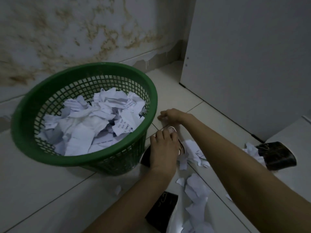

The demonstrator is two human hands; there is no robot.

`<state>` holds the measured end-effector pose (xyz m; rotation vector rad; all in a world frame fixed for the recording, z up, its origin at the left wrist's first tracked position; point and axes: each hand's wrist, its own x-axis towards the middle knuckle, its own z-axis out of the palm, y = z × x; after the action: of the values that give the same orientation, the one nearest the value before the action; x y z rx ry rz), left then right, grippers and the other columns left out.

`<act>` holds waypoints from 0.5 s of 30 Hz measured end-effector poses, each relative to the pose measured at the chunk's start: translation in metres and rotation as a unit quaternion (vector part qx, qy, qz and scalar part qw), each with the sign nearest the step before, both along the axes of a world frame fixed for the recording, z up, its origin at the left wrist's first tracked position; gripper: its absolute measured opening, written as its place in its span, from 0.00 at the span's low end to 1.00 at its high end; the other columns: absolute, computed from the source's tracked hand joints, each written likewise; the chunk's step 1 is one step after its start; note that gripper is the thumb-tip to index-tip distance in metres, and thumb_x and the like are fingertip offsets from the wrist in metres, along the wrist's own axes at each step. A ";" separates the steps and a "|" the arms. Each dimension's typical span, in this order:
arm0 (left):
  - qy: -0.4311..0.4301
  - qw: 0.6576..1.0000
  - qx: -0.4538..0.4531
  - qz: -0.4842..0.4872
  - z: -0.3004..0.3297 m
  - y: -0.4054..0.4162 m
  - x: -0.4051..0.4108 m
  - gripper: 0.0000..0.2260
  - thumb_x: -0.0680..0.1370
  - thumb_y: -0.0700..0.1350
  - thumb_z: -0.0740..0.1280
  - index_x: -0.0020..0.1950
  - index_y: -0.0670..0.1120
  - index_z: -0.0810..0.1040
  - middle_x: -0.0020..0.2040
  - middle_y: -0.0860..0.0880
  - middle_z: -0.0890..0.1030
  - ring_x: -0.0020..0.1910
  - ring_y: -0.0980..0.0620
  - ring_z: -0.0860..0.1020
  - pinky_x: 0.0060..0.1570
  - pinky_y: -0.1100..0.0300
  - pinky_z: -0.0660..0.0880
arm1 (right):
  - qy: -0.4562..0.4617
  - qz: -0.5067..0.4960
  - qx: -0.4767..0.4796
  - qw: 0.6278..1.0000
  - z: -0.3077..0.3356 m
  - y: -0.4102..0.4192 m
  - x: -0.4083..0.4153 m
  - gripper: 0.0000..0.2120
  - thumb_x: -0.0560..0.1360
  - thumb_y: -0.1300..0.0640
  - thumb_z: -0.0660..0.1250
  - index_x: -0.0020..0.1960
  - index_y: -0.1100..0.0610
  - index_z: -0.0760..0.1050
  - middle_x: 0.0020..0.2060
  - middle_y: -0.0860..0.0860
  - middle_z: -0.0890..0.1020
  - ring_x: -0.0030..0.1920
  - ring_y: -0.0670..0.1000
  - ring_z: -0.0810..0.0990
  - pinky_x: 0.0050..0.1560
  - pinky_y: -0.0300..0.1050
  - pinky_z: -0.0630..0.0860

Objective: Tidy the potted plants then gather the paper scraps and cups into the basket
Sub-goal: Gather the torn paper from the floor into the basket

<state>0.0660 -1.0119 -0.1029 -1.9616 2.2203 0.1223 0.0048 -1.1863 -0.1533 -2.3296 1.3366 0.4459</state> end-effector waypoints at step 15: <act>0.036 0.998 0.057 -0.021 0.010 0.012 0.002 0.29 0.77 0.50 0.64 0.72 0.41 0.57 0.67 0.38 0.65 0.66 0.40 0.64 0.60 0.49 0.67 | -0.139 -0.083 -0.077 0.984 0.008 0.155 -0.115 0.28 0.71 0.74 0.53 0.69 0.60 0.68 0.71 0.57 0.67 0.71 0.55 0.65 0.68 0.43 0.60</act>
<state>0.0680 -0.9999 -0.0932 -1.8777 2.2435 0.3105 -0.1100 -1.0315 -0.1457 -2.2718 1.4526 -0.0370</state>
